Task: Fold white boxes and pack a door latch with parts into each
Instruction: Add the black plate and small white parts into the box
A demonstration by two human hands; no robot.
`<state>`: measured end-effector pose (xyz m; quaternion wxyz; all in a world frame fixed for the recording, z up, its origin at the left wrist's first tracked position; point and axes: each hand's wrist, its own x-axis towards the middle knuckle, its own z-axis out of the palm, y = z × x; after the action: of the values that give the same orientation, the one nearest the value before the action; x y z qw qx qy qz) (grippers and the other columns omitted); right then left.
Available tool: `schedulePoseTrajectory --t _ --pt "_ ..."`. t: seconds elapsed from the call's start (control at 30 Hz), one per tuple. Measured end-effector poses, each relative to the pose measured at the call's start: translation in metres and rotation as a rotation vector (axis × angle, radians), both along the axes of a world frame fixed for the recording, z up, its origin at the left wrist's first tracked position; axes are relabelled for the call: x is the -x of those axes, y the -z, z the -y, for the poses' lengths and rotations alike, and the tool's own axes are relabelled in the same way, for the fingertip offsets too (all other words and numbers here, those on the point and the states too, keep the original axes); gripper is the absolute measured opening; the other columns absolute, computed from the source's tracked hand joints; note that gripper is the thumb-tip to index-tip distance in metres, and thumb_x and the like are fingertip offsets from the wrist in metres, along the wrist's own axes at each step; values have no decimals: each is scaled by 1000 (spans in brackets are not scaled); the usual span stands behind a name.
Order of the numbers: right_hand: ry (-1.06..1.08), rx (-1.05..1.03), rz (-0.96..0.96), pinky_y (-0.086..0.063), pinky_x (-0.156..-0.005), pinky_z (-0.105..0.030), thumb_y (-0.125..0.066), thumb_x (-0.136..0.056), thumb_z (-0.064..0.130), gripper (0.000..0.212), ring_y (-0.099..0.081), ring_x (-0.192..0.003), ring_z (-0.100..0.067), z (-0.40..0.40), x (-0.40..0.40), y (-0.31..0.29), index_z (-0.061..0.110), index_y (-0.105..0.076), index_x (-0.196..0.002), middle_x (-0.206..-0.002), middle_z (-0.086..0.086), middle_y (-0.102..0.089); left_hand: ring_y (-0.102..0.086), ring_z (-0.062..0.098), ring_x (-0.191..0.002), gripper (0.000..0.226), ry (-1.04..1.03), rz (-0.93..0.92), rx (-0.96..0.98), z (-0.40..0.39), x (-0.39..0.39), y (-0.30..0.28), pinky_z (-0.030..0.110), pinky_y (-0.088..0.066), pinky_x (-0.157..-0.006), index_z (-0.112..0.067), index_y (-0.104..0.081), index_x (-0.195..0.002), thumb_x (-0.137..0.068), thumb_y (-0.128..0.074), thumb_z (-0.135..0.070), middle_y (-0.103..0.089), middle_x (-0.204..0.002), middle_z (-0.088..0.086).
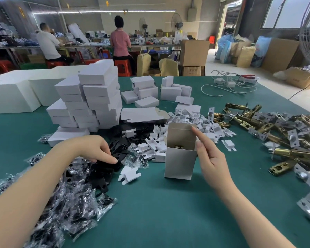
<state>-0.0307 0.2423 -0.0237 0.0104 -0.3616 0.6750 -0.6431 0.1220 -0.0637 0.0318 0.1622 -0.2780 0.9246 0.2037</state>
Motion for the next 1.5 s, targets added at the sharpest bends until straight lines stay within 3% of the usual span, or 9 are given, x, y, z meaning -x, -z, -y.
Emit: schedulePoseTrajectory --t 0.13,0.3,0.43,0.6,0.8,0.9,1.1,1.33,1.5 --pt "2 -2 -7 -30 -96 1 -45 -103 17 41 -41 -127 17 0 0 0 53 -52 -124 -126 46 -50 -60 -5 -52 29 -26 7 -20 1 -3 -2 15 -45 -62 -31 -71 -88 -80 -70 -59 -63 -55 -25" --pt "3 -5 -8 -30 -97 1 -45 -103 16 43 -41 -127 16 0 1 0 53 -52 -124 -128 44 -49 -64 6 -74 21 -35 -37 42 5 -5 -4 22 -50 -72 -31 -72 -85 -85 -67 -52 -72 -83 -9" --pt "1 -1 -6 -30 -97 0 -46 -103 17 43 -41 -128 15 0 2 1 54 -52 -124 -129 42 -49 -63 8 -83 13 -79 -115 7 7 -5 -5 26 -48 -75 -30 -73 -82 -85 -68 -42 -70 -87 -13" --pt "2 3 -8 -31 -98 -1 -45 -103 17 43 -42 -128 14 1 2 2 54 -52 -123 -132 39 -49 -61 1 -70 13 -45 -132 30 7 -4 -5 21 -43 -65 -30 -73 -75 -84 -72 -40 -68 -69 -22" --pt "-3 9 -15 -30 -98 0 -45 -104 15 43 -41 -128 14 1 2 2 53 -52 -124 -131 40 -49 -59 2 -66 14 -22 -241 77 4 0 4 20 -44 -62 -28 -69 -76 -85 -70 -39 -68 -74 -15" --pt "-6 8 -11 -29 -98 1 -45 -104 16 44 -41 -129 15 1 3 2 54 -52 -124 -130 42 -49 -59 4 -67 18 25 -154 35 3 -1 1 21 -46 -65 -25 -68 -79 -81 -73 -42 -69 -80 -11" --pt "-7 10 -12 -30 -97 0 -45 -104 17 43 -40 -129 14 1 3 3 54 -52 -125 -130 42 -50 -51 7 -64 35 78 81 191 -6 3 -4 19 -41 -60 -22 -58 -79 -72 -82 -47 -60 -75 -9" --pt "-12 6 -21 -30 -98 0 -45 -103 18 44 -40 -129 14 0 2 3 55 -52 -125 -130 43 -49 -59 13 -100 34 55 128 237 -17 8 -4 33 -52 -90 -33 -52 -87 -72 -83 -34 -58 -104 -10" --pt "-10 8 -20 -30 -98 0 -45 -103 18 43 -40 -129 15 1 3 3 54 -52 -125 -129 43 -49 -57 14 -118 40 14 -39 55 -13 4 -14 39 -45 -105 -35 -57 -101 -74 -83 -22 -60 -122 -9"
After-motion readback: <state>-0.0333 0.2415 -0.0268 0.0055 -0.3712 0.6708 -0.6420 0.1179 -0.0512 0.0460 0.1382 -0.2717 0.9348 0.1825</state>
